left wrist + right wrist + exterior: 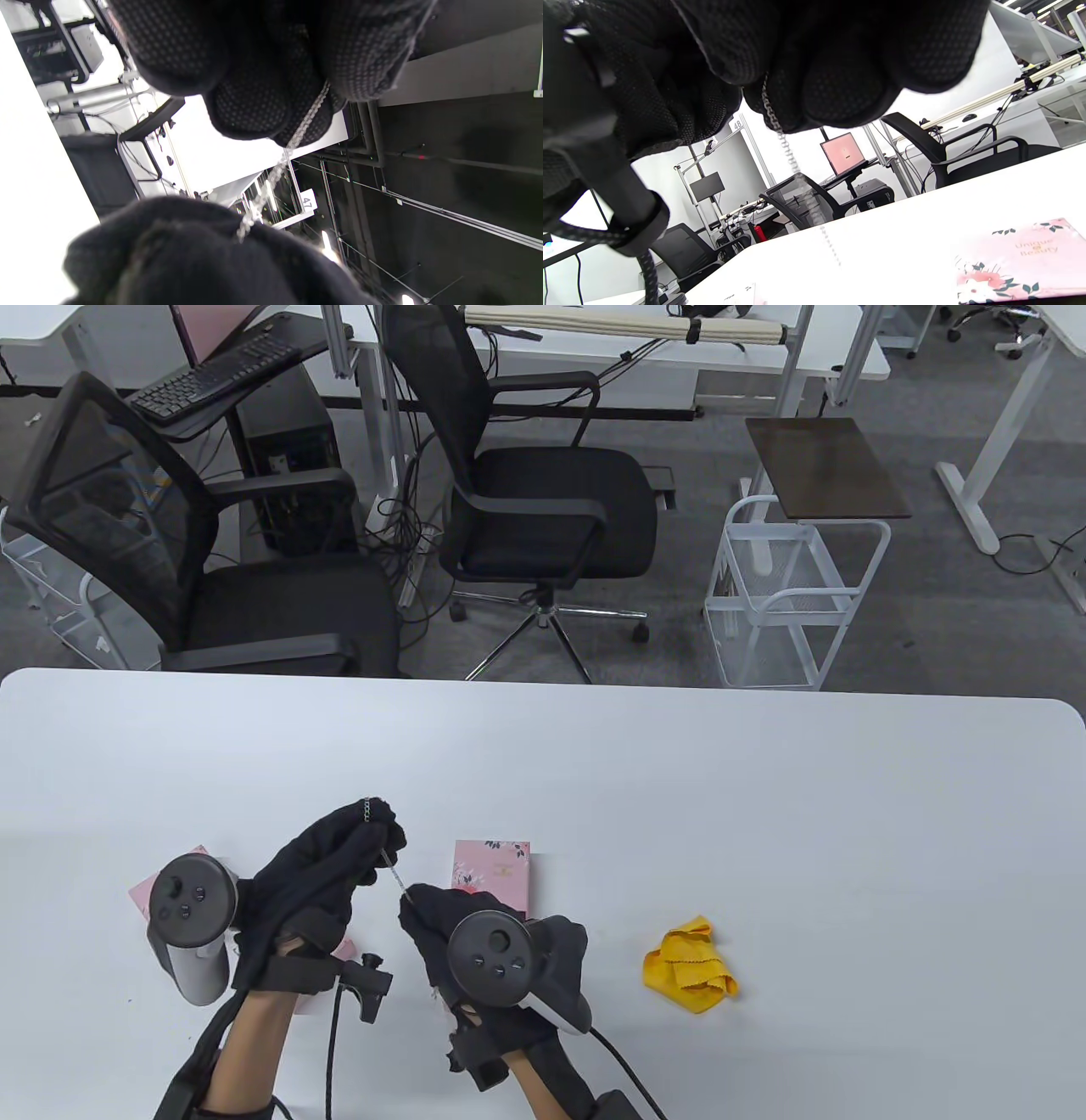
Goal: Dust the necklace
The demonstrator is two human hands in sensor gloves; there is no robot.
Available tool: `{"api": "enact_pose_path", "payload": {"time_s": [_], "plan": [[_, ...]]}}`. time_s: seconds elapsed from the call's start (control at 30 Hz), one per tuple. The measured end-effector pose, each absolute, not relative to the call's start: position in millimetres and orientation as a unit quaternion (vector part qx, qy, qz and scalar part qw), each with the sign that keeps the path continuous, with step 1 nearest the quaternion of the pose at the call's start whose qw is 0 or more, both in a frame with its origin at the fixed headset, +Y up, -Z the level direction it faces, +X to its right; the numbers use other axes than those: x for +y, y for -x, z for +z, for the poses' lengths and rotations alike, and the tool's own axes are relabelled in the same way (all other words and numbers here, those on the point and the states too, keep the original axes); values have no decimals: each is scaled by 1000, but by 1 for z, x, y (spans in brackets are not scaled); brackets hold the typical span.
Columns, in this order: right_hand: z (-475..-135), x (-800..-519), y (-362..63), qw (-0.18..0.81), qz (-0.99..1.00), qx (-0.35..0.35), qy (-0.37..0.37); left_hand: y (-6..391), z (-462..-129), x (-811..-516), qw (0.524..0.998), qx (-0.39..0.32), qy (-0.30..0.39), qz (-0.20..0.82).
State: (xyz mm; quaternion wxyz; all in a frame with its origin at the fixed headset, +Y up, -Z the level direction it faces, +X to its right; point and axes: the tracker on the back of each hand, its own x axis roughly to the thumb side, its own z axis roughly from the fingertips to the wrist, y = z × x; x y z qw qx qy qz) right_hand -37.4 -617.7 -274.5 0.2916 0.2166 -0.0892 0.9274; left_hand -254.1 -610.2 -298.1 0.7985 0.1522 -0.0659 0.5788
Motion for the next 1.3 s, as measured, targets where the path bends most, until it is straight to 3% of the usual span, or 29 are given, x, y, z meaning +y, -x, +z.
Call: {"api": "enact_pose_path", "payload": {"time_s": [0.27, 0.5, 0.83, 1.03, 1.17, 1.3], "plan": [[-282, -628, 39, 299, 926, -60, -221, 263, -294, -606, 791, -40, -200, 576], [-286, -636, 41, 305, 925, -33, -226, 268, -292, -603, 785, -48, -200, 584], [-299, -654, 42, 192, 952, 77, -225, 257, -286, -594, 790, -95, -173, 581], [-314, -644, -11, 141, 981, 8, -137, 249, -287, -594, 798, -109, -155, 572], [-323, -641, -73, 136, 988, 18, -65, 248, -285, -592, 801, -112, -156, 567], [-321, -656, -136, 76, 996, 38, 11, 246, -284, -591, 801, -118, -156, 566]]}}
